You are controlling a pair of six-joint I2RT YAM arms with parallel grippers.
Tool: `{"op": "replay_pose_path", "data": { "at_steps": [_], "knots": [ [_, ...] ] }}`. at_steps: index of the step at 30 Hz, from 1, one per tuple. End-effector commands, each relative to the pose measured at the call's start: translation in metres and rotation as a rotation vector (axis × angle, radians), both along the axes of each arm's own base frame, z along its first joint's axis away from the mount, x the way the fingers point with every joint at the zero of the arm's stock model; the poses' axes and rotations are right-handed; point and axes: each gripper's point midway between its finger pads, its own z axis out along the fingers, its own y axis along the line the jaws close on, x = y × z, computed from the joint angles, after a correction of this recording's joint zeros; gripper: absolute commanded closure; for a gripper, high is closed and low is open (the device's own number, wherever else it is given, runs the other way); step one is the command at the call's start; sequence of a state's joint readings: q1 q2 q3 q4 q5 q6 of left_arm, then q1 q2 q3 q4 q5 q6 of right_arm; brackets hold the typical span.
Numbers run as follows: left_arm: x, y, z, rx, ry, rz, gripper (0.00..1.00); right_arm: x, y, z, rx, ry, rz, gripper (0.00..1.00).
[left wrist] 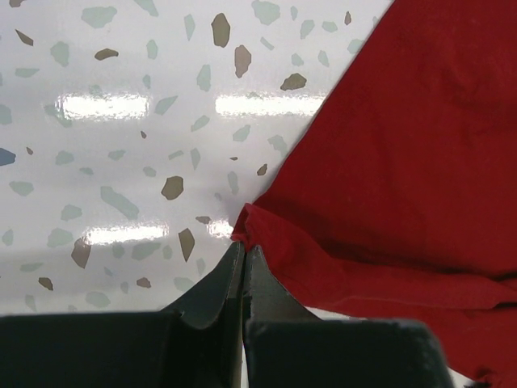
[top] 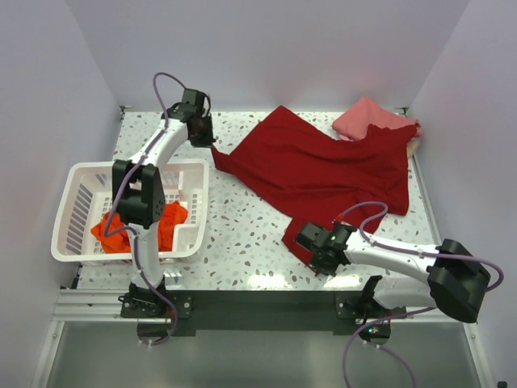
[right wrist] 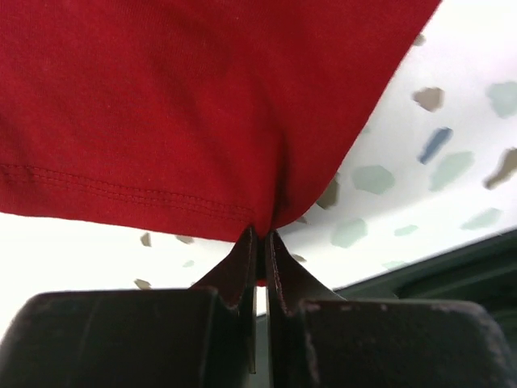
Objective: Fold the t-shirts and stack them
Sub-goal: Fold the tshirt
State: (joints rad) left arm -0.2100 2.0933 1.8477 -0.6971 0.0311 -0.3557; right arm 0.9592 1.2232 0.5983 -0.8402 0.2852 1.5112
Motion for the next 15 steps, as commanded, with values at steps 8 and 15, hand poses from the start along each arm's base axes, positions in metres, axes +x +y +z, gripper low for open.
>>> {"op": "replay_pose_path", "data": {
  "at_steps": [8, 15],
  "knots": [
    [-0.001, 0.002, 0.049, -0.041, -0.131, -0.006, 1.0, -0.017, -0.013, 0.06, -0.041, 0.064, 0.076, 1.0],
    [-0.005, 0.002, 0.06, -0.048, -0.148, -0.007, 1.0, -0.032, -0.004, 0.074, 0.055, 0.114, 0.087, 1.0]
  ]
}}
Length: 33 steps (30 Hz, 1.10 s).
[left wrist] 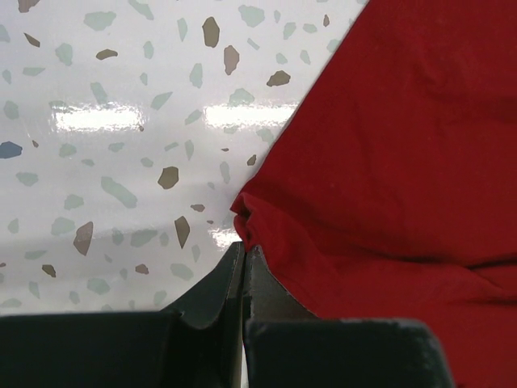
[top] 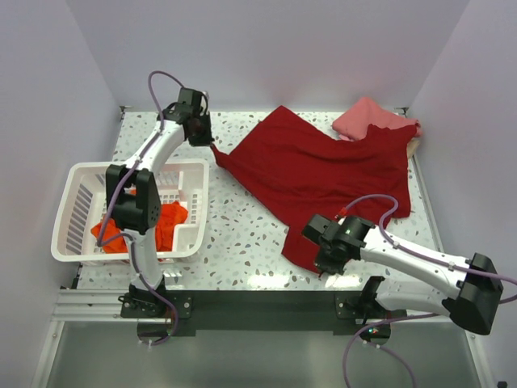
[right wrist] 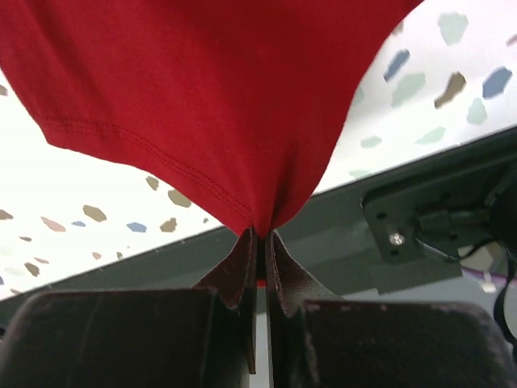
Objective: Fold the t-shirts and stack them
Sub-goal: Fold the tshirt
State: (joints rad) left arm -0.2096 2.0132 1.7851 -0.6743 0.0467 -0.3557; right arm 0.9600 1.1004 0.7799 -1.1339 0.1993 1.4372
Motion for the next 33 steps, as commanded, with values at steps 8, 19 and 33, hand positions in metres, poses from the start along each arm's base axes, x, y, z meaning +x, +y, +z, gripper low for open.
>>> {"op": "replay_pose_path", "data": {
  "at_steps": [8, 19, 33],
  "knots": [
    [0.0, 0.006, 0.041, -0.024, -0.111, 0.009, 1.0, -0.017, 0.006, 0.039, 0.075, 0.043, 0.025, 1.0],
    [-0.002, 0.01, 0.041, -0.004, -0.111, 0.014, 1.0, 0.005, 0.011, 0.074, 0.099, -0.086, -0.016, 1.0],
    [0.034, -0.034, 0.018, 0.028, -0.078, -0.098, 1.0, 0.103, -0.062, 0.079, -0.044, -0.231, -0.188, 1.0]
  ]
}}
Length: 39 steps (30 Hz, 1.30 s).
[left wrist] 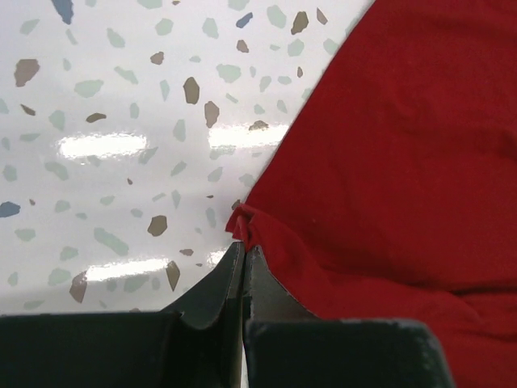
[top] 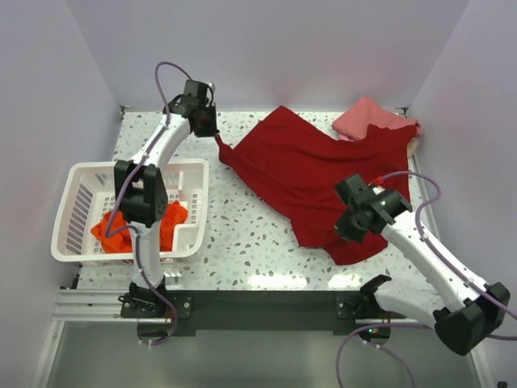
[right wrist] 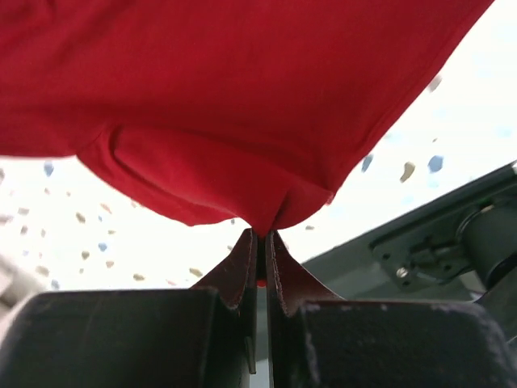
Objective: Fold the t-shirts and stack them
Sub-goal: Fold the tshirt
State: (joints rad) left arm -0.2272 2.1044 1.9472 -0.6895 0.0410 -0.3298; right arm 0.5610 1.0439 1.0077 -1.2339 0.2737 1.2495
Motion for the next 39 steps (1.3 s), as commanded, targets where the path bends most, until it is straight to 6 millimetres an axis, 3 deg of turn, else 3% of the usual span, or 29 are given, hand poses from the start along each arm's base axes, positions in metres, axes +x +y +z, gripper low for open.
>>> {"op": "replay_pose_path", "data": {
  "at_steps": [1, 6, 11, 18, 25, 26, 35, 37, 38, 39],
  "knots": [
    [0.003, -0.031, 0.006, 0.026, -0.024, -0.087, 1.0, 0.034, -0.018, 0.01, -0.094, -0.05, 0.051, 1.0],
    [-0.007, -0.05, -0.006, 0.069, -0.001, -0.128, 1.0, 0.055, -0.053, 0.015, -0.142, -0.053, -0.036, 1.0],
    [-0.012, -0.046, -0.011, 0.125, 0.027, -0.115, 1.0, 0.066, -0.091, 0.02, -0.151, -0.071, -0.079, 1.0],
    [0.004, -0.049, -0.006, 0.108, -0.007, -0.07, 1.0, 0.08, -0.133, 0.007, -0.163, 0.0, -0.117, 1.0],
    [0.03, -0.081, 0.013, -0.012, -0.097, -0.056, 1.0, 0.1, -0.153, 0.0, -0.163, 0.04, -0.131, 1.0],
    [0.032, -0.087, 0.004, -0.018, -0.084, -0.066, 1.0, 0.102, -0.156, -0.004, -0.163, 0.058, -0.136, 1.0],
    [0.049, -0.107, -0.013, -0.07, -0.107, -0.091, 1.0, 0.116, -0.168, -0.017, -0.174, 0.112, -0.14, 1.0],
    [0.055, -0.112, -0.008, -0.079, -0.142, -0.117, 0.89, 0.121, -0.169, -0.016, -0.174, 0.112, -0.137, 1.0],
    [0.055, -0.113, -0.002, -0.086, -0.158, -0.13, 0.67, 0.123, -0.169, -0.014, -0.17, 0.107, -0.136, 1.0],
    [0.057, -0.112, 0.0, -0.086, -0.164, -0.132, 0.53, 0.126, -0.17, -0.012, -0.169, 0.101, -0.136, 1.0]
  ]
}}
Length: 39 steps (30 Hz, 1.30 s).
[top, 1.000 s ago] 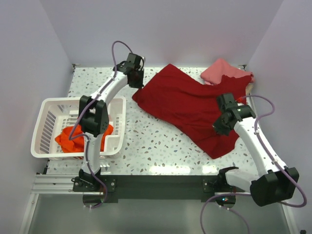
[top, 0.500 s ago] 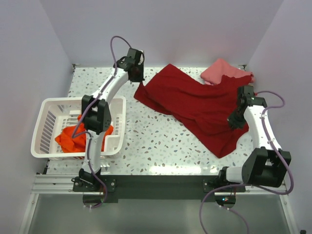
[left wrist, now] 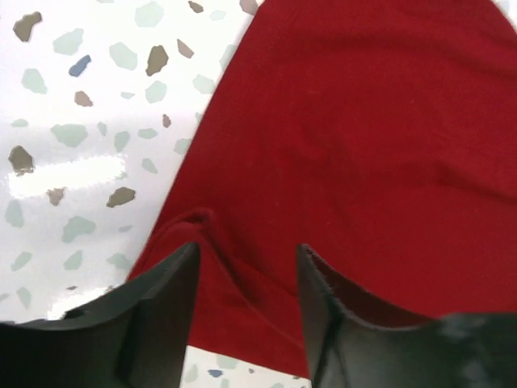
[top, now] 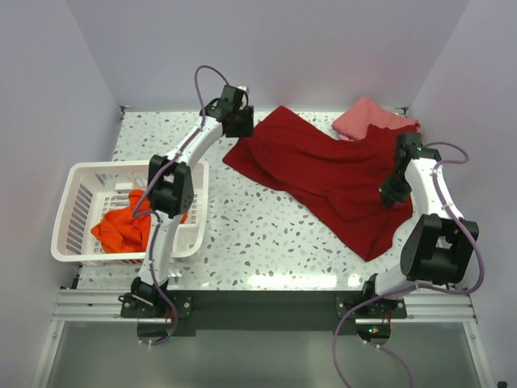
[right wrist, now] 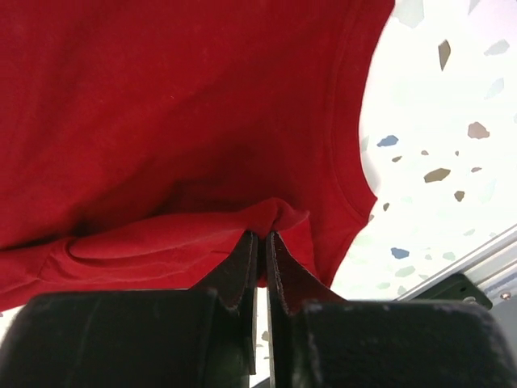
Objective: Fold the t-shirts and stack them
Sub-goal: Fold the tshirt
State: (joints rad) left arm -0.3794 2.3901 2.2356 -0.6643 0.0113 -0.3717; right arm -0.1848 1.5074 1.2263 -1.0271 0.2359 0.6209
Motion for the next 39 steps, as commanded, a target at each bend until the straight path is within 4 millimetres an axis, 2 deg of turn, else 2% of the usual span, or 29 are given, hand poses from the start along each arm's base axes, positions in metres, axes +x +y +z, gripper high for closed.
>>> {"op": "replay_pose_path", "data": {
  "at_steps": [1, 2, 3, 4, 5, 6, 7, 9, 10, 11, 15, 18, 23, 28, 33, 35, 36, 38, 39],
  "knots": [
    [0.022, -0.012, 0.044, -0.079, -0.137, -0.028, 0.41, 0.025, -0.008, 0.025, -0.021, -0.085, 0.021, 0.96],
    [0.021, -0.009, 0.049, -0.078, -0.142, -0.023, 0.24, 0.026, -0.008, 0.027, -0.018, -0.084, 0.02, 0.67],
    [0.021, -0.001, 0.048, -0.07, -0.139, -0.008, 0.18, 0.027, -0.01, 0.03, -0.02, -0.089, 0.015, 0.54],
    [0.015, 0.007, 0.037, -0.047, -0.107, 0.008, 0.14, 0.031, -0.011, 0.035, -0.019, -0.103, 0.014, 0.46],
    [0.013, 0.016, 0.037, -0.028, -0.102, 0.031, 0.08, 0.031, -0.011, 0.038, -0.015, -0.107, 0.012, 0.36],
    [0.011, 0.031, 0.025, 0.002, -0.074, 0.063, 0.06, 0.032, -0.01, 0.04, -0.011, -0.115, 0.012, 0.32],
    [0.006, 0.039, 0.018, 0.017, -0.047, 0.071, 0.05, 0.033, -0.007, 0.041, 0.009, -0.124, 0.015, 0.27],
    [0.001, 0.055, 0.005, 0.042, -0.002, 0.088, 0.05, 0.032, -0.001, 0.045, 0.034, -0.146, 0.02, 0.25],
    [-0.004, 0.059, -0.001, 0.065, 0.025, 0.081, 0.07, 0.028, 0.003, 0.039, 0.053, -0.138, 0.017, 0.25],
    [-0.006, 0.062, -0.008, 0.085, 0.041, 0.081, 0.08, 0.026, 0.007, 0.043, 0.067, -0.161, 0.019, 0.25],
    [-0.015, 0.065, -0.031, 0.121, 0.101, 0.053, 0.17, 0.005, 0.019, 0.031, 0.114, -0.148, 0.025, 0.23],
    [-0.024, 0.071, -0.049, 0.156, 0.159, 0.053, 0.22, -0.016, 0.027, 0.01, 0.143, -0.089, 0.031, 0.23],
    [-0.034, 0.076, -0.074, 0.195, 0.227, 0.045, 0.27, -0.035, 0.031, 0.001, 0.146, -0.068, 0.022, 0.23],
    [-0.047, 0.077, -0.088, 0.2, 0.279, 0.03, 0.35, -0.049, 0.031, 0.0, 0.133, -0.056, 0.014, 0.22],
    [-0.054, 0.075, -0.095, 0.204, 0.297, 0.023, 0.37, -0.057, 0.031, 0.001, 0.126, -0.058, 0.013, 0.22],
    [-0.057, 0.067, -0.097, 0.191, 0.298, 0.001, 0.44, -0.06, 0.031, -0.001, 0.128, -0.054, 0.008, 0.22],
    [-0.059, 0.065, -0.099, 0.188, 0.302, -0.007, 0.52, -0.062, 0.032, -0.003, 0.13, -0.05, 0.008, 0.22],
    [-0.061, 0.06, -0.098, 0.181, 0.301, -0.02, 0.61, -0.064, 0.032, -0.004, 0.127, -0.045, 0.008, 0.22],
    [-0.062, 0.058, -0.096, 0.18, 0.296, -0.024, 0.68, -0.066, 0.032, -0.004, 0.123, -0.044, 0.012, 0.22]
  ]
}}
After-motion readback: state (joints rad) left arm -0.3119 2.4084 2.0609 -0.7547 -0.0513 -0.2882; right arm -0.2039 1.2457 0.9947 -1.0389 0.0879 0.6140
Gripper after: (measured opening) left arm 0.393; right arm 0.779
